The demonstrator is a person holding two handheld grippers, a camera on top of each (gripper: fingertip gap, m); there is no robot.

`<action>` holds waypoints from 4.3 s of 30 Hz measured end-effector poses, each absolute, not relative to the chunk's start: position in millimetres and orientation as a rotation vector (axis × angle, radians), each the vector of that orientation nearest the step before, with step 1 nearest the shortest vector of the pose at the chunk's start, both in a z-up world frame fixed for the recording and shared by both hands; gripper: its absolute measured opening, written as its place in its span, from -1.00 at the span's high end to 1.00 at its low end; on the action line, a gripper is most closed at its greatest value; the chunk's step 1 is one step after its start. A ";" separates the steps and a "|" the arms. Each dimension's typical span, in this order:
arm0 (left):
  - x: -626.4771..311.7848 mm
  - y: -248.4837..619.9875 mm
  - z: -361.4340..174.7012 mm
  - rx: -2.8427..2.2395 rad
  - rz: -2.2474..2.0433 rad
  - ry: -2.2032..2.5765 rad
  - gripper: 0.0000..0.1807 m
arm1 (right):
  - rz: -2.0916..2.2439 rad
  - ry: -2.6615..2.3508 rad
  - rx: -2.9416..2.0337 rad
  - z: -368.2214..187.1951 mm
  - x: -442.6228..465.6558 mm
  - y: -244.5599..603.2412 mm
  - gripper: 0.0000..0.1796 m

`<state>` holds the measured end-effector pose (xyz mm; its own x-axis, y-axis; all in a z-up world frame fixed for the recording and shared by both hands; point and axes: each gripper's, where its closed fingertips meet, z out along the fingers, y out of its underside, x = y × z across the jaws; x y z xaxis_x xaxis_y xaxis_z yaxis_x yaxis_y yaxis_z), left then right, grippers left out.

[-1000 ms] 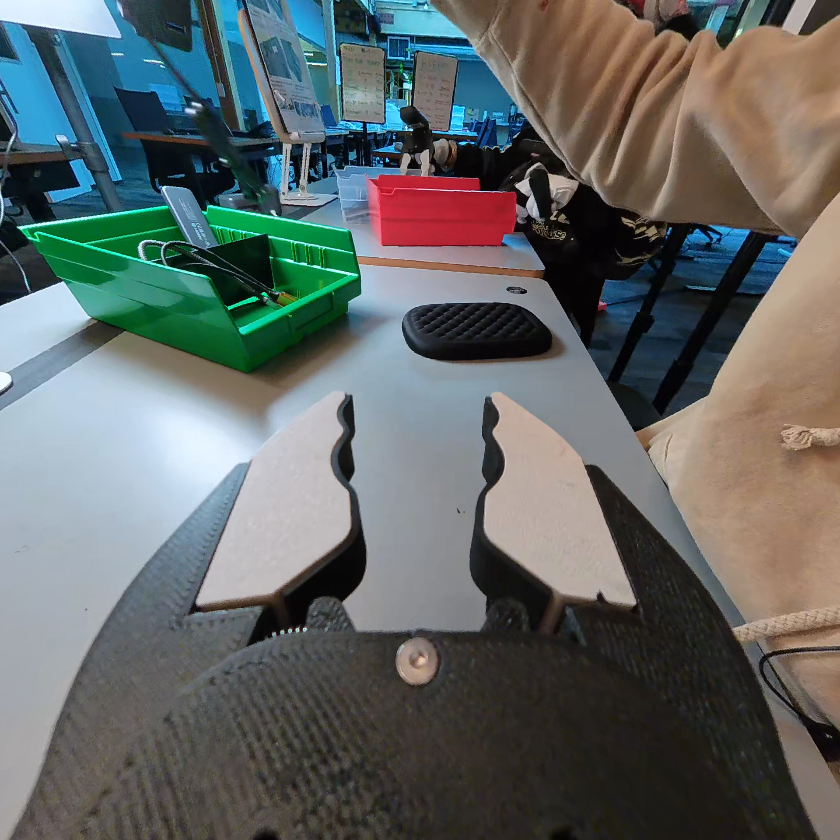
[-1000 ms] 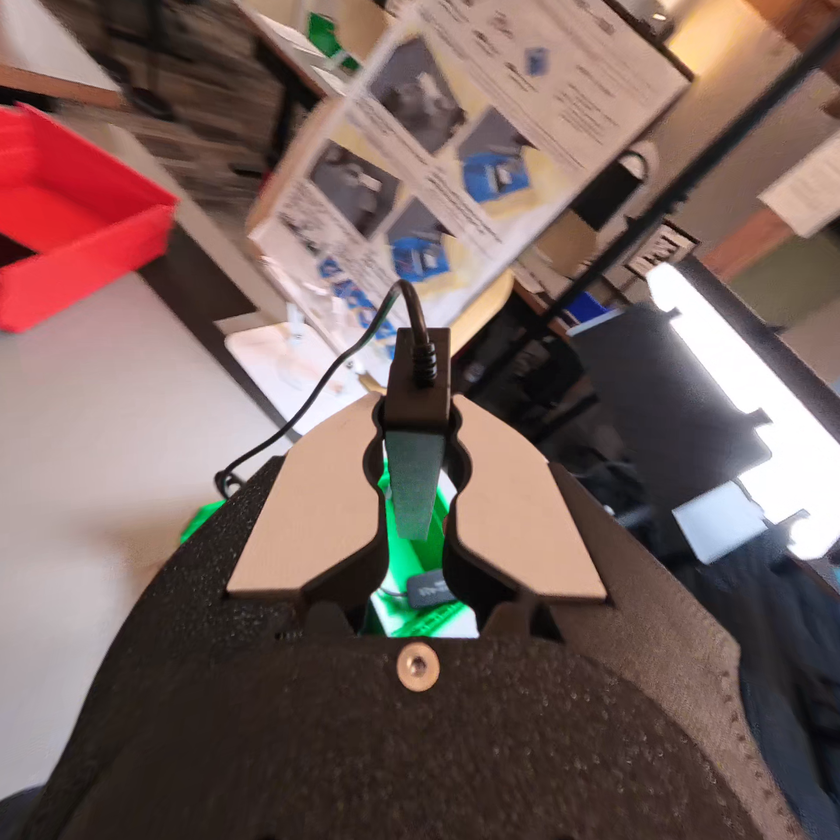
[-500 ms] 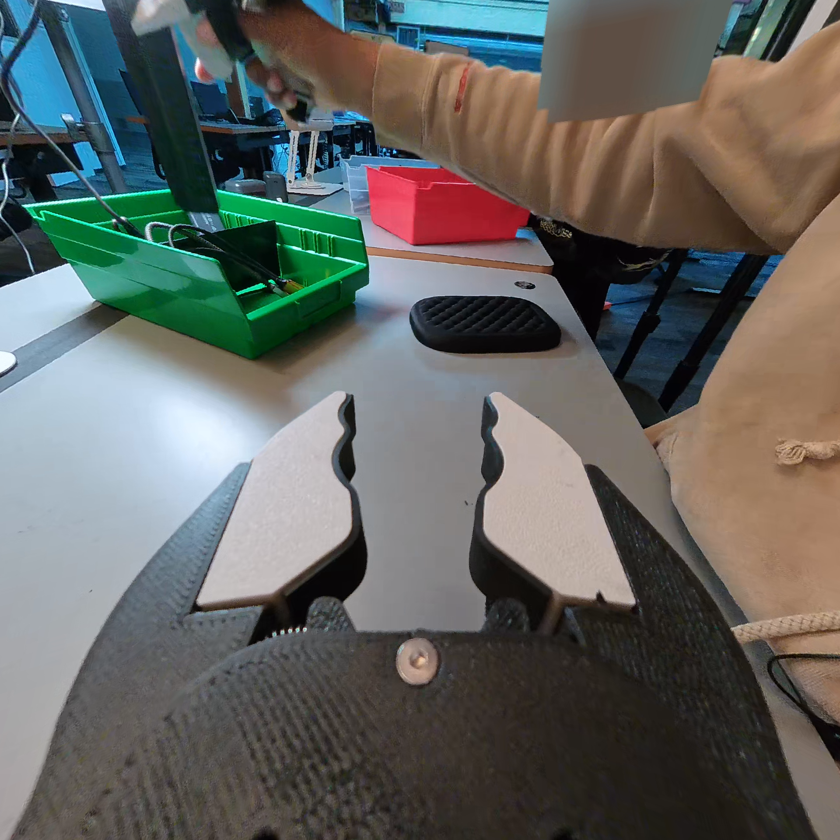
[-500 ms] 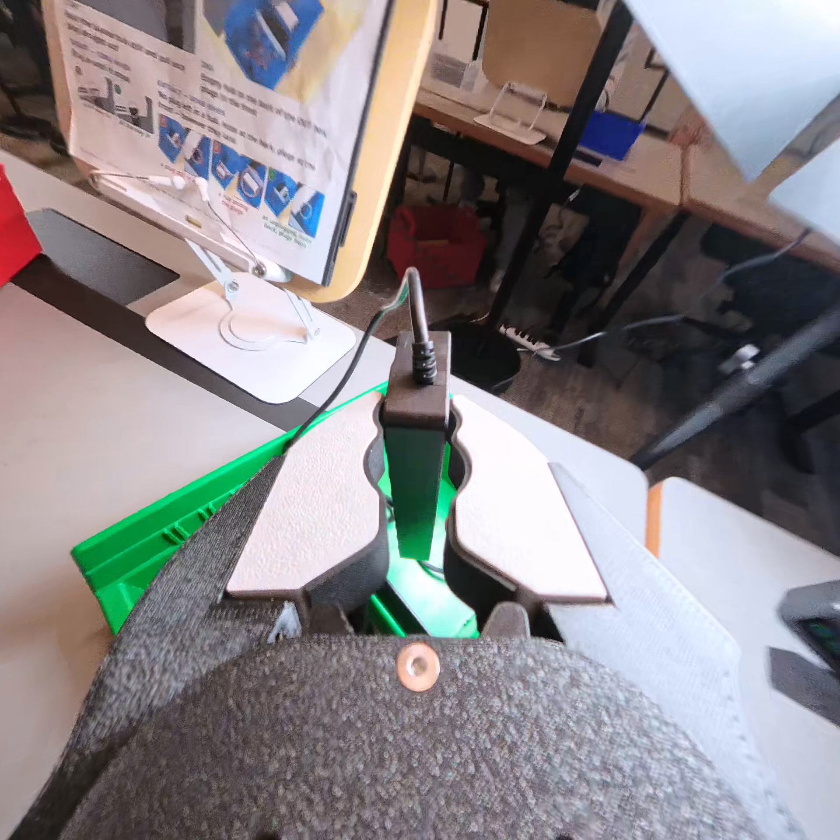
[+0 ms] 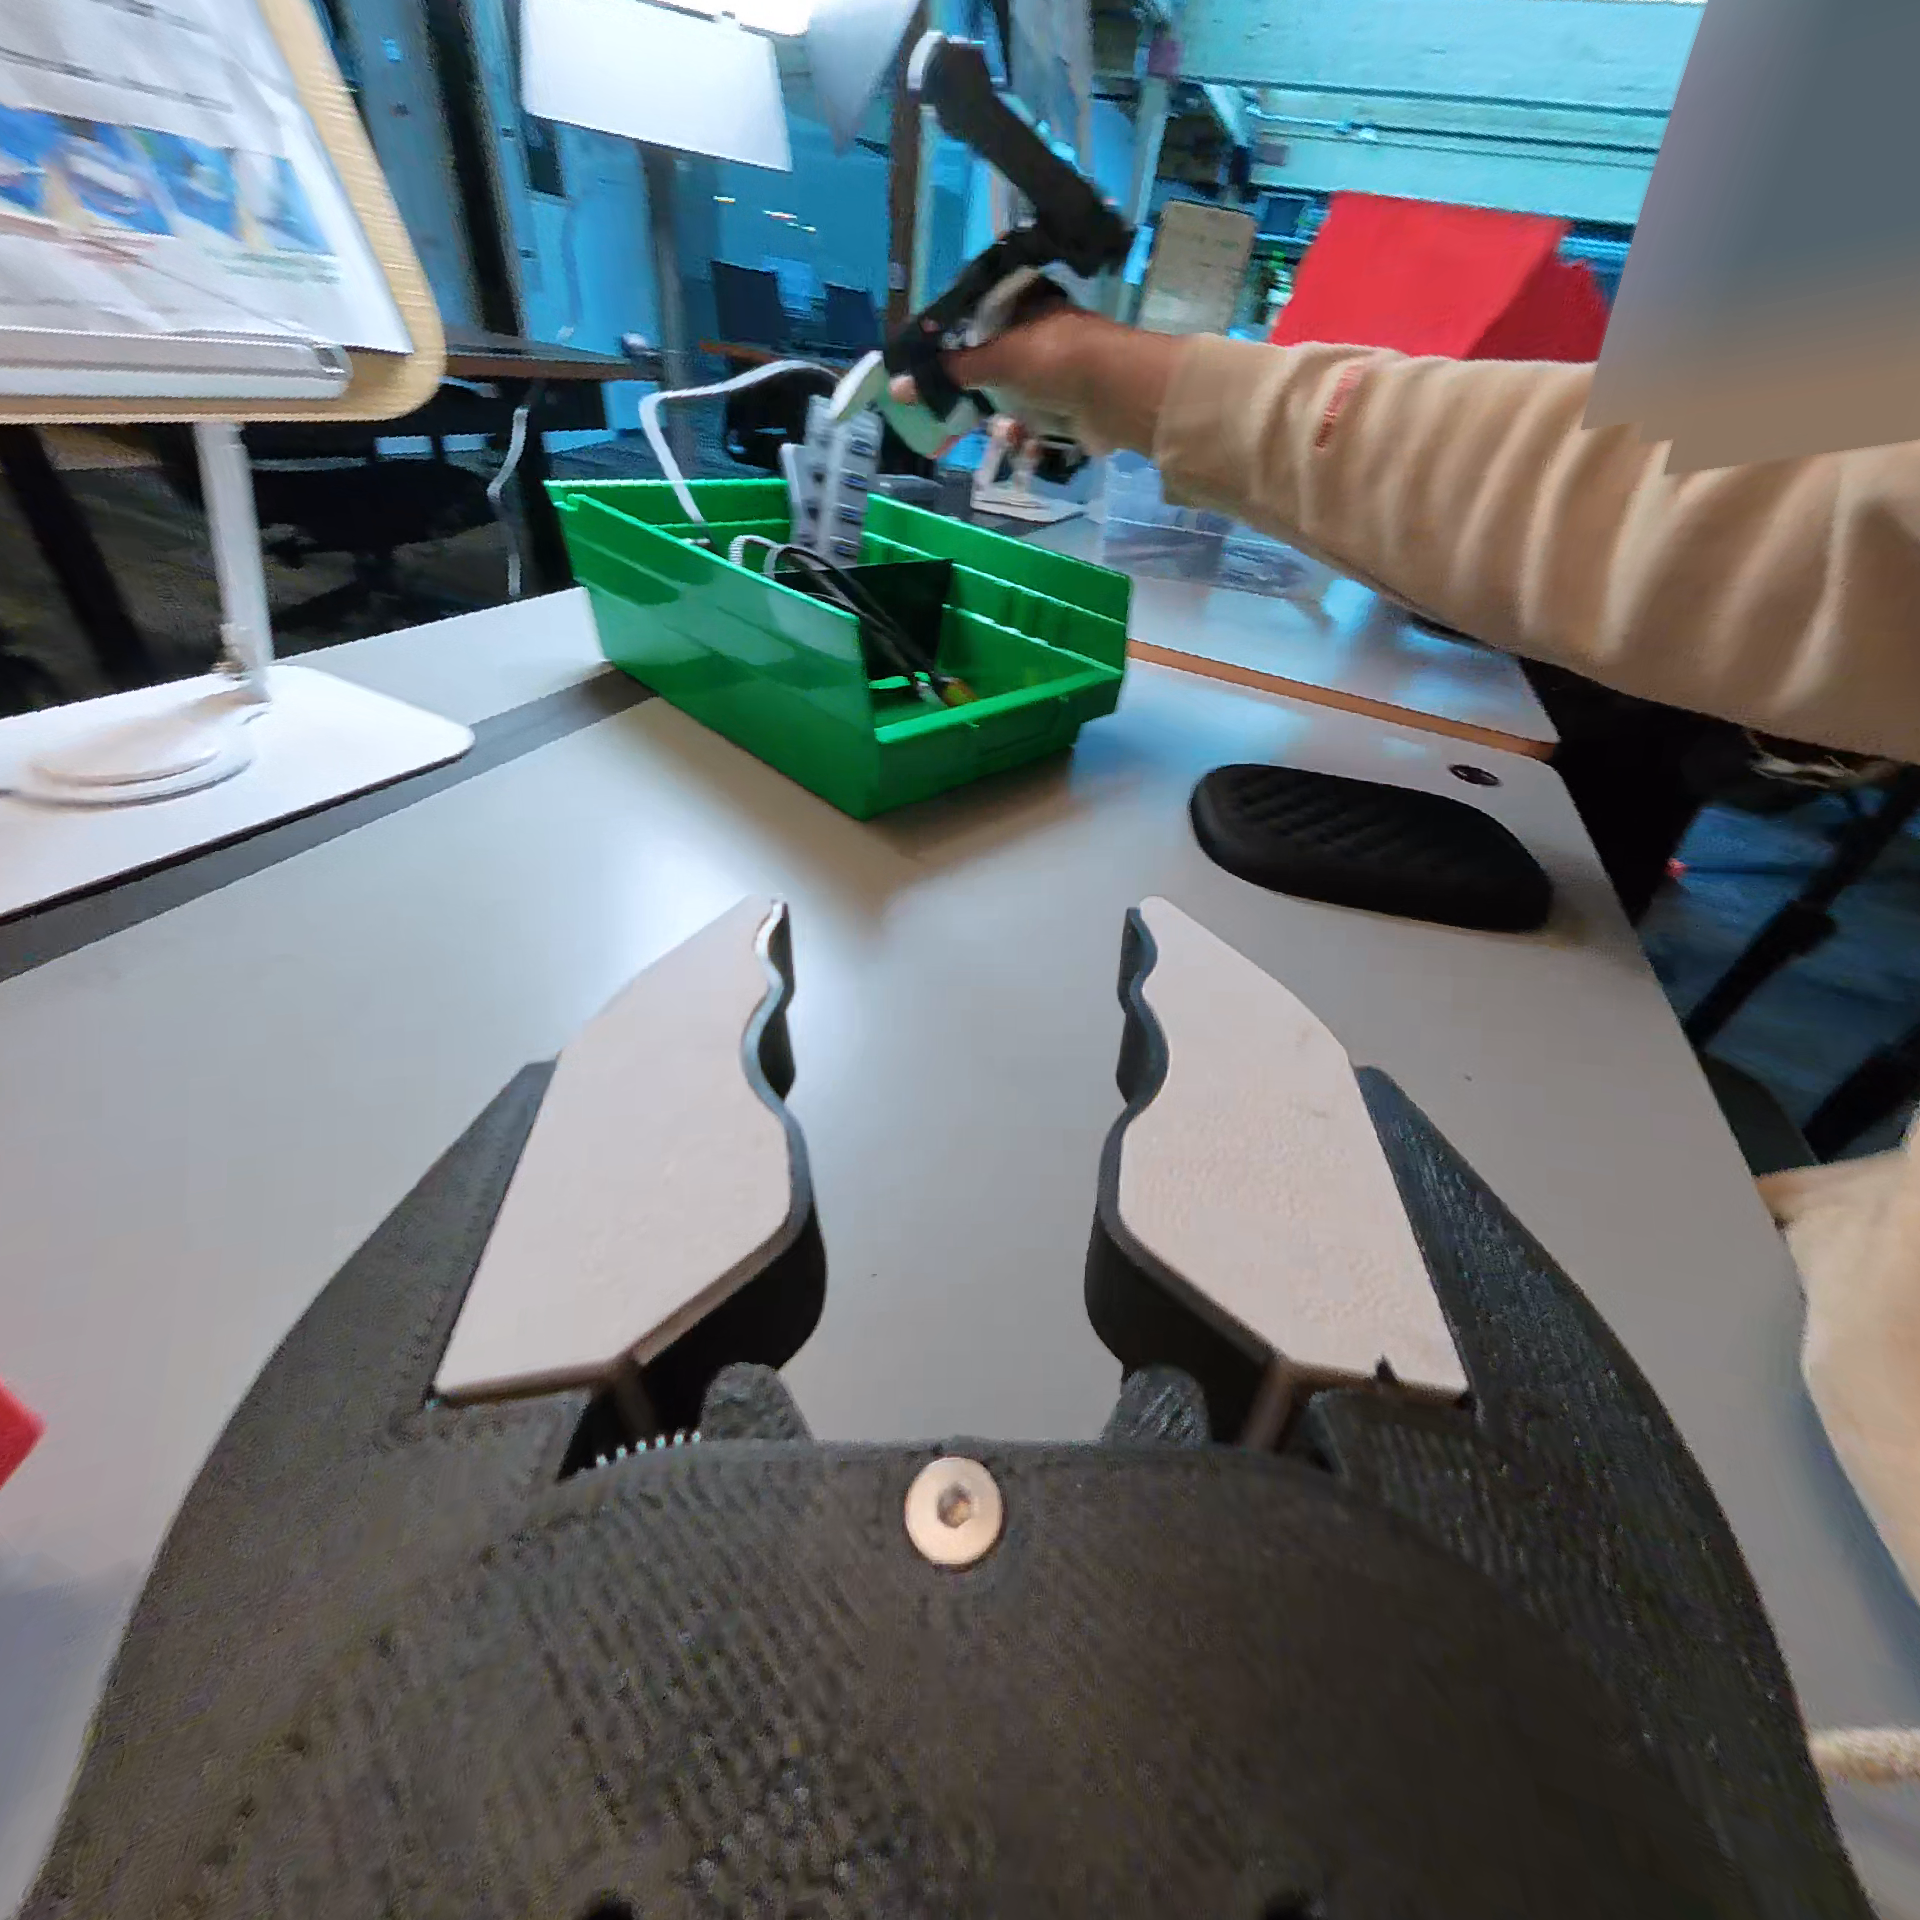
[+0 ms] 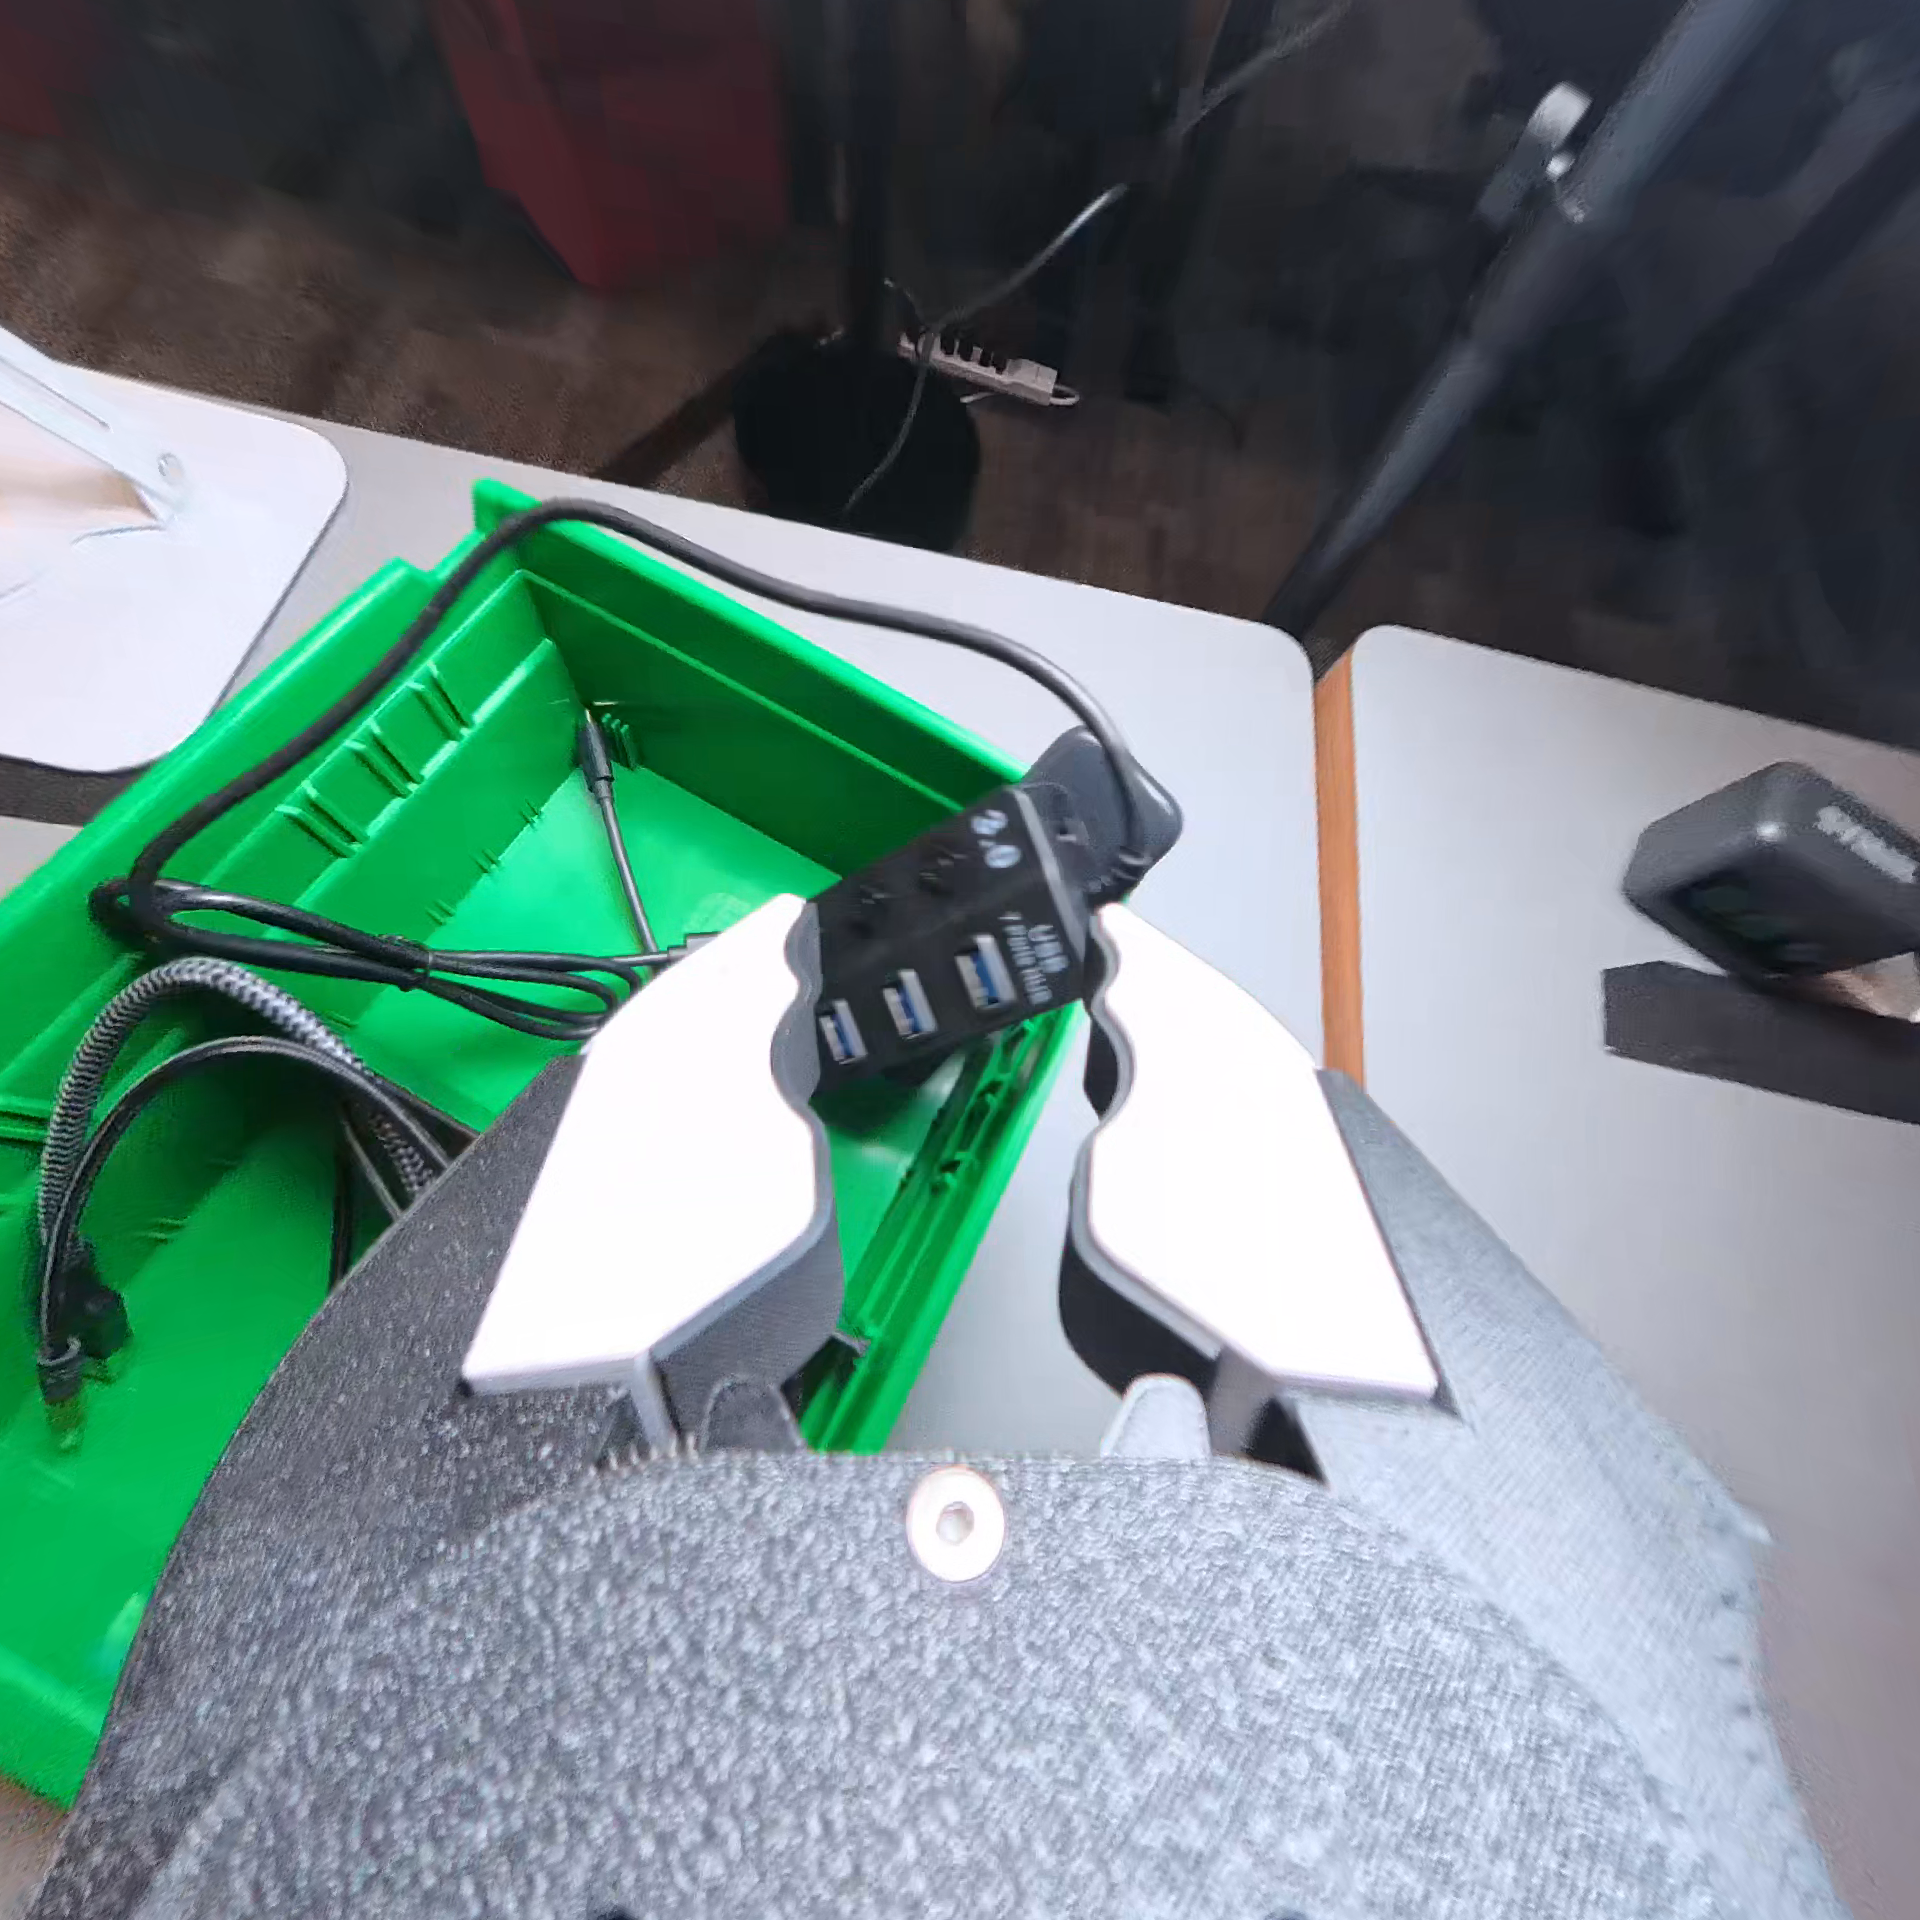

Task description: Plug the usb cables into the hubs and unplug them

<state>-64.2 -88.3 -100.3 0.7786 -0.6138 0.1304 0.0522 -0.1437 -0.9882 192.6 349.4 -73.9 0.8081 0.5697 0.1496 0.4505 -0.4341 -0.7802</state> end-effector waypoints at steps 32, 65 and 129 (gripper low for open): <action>-278.9 -94.3 -215.6 -2.616 0.272 0.663 0.38 | -0.221 -1.935 -1.751 -203.4 136.8 120.1 0.39; -75.7 -52.6 -150.1 -1.950 -0.093 0.910 0.46 | 0.608 -1.609 -1.283 -100.8 102.0 -117.4 0.65; -324.1 -286.4 -63.8 -1.696 0.389 -0.459 0.94 | 0.960 -1.221 -1.437 -85.7 -199.1 -158.7 0.82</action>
